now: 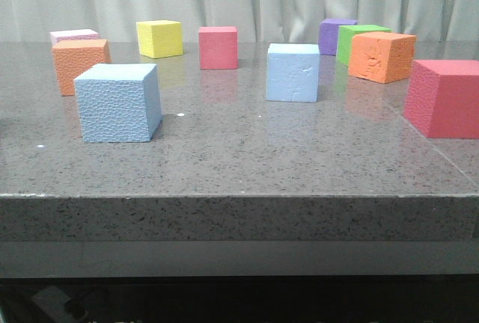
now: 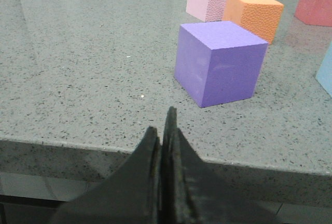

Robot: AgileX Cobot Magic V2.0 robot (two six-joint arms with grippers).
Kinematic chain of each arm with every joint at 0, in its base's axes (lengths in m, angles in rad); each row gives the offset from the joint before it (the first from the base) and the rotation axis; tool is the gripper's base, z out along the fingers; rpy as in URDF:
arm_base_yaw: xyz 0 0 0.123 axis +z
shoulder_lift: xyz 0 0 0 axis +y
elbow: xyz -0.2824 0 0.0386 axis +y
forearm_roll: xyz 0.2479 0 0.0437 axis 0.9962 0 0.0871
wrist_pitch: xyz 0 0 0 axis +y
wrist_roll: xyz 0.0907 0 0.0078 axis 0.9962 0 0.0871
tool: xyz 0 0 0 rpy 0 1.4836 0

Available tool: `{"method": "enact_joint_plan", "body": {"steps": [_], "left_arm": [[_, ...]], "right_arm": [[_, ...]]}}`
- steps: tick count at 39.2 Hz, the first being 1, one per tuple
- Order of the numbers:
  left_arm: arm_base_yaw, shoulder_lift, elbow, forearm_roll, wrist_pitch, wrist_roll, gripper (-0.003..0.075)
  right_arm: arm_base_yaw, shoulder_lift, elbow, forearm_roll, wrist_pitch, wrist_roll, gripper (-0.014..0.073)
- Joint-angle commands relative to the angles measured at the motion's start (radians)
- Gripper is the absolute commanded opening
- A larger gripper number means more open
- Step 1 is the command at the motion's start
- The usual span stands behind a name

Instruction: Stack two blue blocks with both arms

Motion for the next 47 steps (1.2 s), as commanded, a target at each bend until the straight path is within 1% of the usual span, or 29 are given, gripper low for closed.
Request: {"method": "enact_joint_plan", "body": {"steps": [1,7,10,17,21,45,47], "left_arm": [[0.001,-0.022,0.036,-0.002,-0.081,0.004,-0.0018],[0.001,-0.022,0.036,-0.002,-0.085,0.004,-0.0018],[0.001,-0.022,0.036,-0.002,-0.111,0.004,-0.0018],[0.001,-0.022,0.036,-0.004,-0.197,0.004,-0.0018],[0.001,-0.022,0.036,-0.004,-0.220,0.004,-0.0018],[0.001,-0.022,0.036,-0.004,-0.222,0.004,-0.0018],[0.001,-0.022,0.036,-0.004,-0.240,0.004,-0.0018]], "right_arm": [[-0.006,-0.018,0.000,-0.001,-0.079,-0.006,-0.0069],[-0.006,-0.018,0.000,-0.001,-0.103,-0.006,-0.0069],[-0.006,-0.018,0.000,-0.001,-0.130,-0.006,-0.0069],[-0.006,-0.018,0.000,-0.001,-0.251,-0.006,-0.0069],[-0.006,-0.018,0.000,-0.001,-0.303,-0.006,-0.0069],[-0.006,-0.018,0.000,-0.001,-0.306,-0.006,-0.0069],[-0.006,-0.018,0.000,-0.001,-0.306,-0.006,-0.0069]]}}
